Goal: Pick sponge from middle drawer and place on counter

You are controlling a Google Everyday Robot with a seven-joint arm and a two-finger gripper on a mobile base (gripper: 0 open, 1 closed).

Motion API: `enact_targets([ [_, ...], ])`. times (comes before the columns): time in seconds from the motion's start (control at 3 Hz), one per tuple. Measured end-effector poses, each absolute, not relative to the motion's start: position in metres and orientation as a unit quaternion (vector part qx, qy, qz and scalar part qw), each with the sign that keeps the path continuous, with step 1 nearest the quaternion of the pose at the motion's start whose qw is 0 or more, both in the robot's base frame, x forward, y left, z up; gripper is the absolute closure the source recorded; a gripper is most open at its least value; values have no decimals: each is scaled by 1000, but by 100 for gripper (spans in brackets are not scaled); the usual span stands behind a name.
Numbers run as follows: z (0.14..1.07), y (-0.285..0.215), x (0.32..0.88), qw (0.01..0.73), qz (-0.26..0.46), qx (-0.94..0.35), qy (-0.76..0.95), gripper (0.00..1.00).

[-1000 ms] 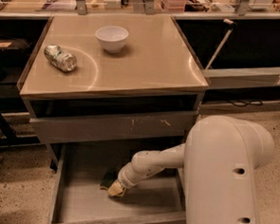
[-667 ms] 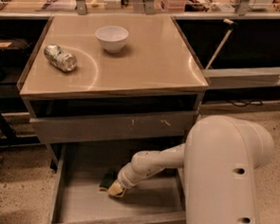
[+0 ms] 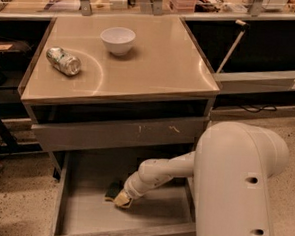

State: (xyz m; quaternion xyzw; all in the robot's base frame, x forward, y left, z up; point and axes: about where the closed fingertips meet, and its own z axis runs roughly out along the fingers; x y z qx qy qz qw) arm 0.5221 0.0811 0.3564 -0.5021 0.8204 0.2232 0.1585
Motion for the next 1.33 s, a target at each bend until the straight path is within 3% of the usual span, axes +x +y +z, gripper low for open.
enact_targets([
  [0.67,419,60,493,151,259,-464,834,100],
  [1.33,506,11,468,142,237,-415,867,100],
])
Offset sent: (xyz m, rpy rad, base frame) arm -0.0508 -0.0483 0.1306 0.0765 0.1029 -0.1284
